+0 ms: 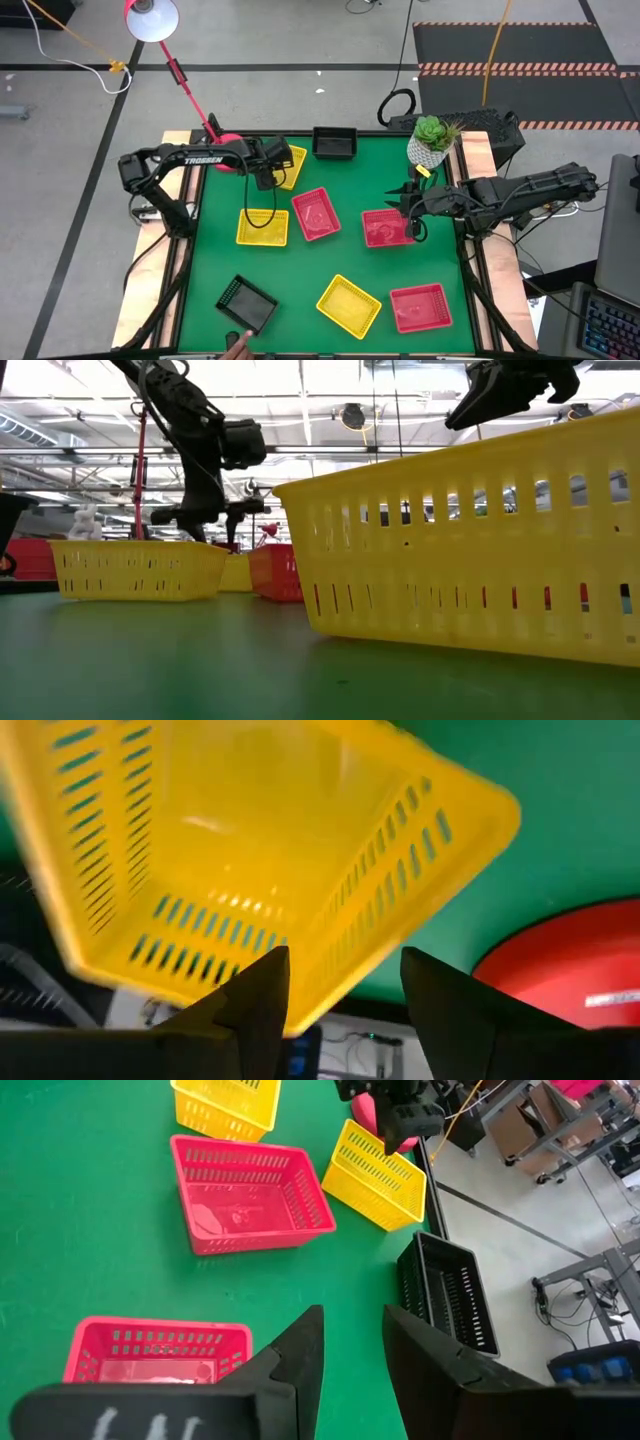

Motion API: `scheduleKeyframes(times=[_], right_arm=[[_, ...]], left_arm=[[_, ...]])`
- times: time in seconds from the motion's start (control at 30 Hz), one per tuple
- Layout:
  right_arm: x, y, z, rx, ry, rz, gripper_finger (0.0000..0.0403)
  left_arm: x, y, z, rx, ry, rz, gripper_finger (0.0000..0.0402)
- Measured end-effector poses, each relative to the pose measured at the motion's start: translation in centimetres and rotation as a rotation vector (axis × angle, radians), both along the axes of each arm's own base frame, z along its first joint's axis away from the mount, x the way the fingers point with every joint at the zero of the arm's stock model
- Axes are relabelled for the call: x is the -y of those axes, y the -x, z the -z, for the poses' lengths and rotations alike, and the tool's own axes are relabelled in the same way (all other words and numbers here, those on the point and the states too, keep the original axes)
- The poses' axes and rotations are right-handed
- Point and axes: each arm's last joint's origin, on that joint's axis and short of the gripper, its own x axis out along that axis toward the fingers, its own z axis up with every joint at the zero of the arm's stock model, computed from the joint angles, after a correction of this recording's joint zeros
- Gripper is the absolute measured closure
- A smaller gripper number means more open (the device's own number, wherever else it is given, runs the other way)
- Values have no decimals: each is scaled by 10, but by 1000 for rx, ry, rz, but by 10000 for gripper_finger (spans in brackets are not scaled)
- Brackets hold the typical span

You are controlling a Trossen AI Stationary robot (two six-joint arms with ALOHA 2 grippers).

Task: Stack baskets by color
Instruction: Stack the top yellow bin on the middle yellow bin

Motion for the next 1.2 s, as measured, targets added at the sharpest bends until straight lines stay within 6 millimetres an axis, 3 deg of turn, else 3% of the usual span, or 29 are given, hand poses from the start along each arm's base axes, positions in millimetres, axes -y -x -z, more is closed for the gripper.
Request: scheduleKeyframes(times=[0.33,0.73,1.0,1.2], right_arm=[[0,0,0,3,-6,4,303],[0,0,0,2,-3,2,303],[0,0,0,2,-3,3,303],[0,0,0,0,3,0,303]], left_arm=[[-8,3,13,-55,30,-20,282],[-8,2,13,12,54,-118,389],[-3,0,10,74,3,-279,369],[6,-3,6,147,-35,-414,392]])
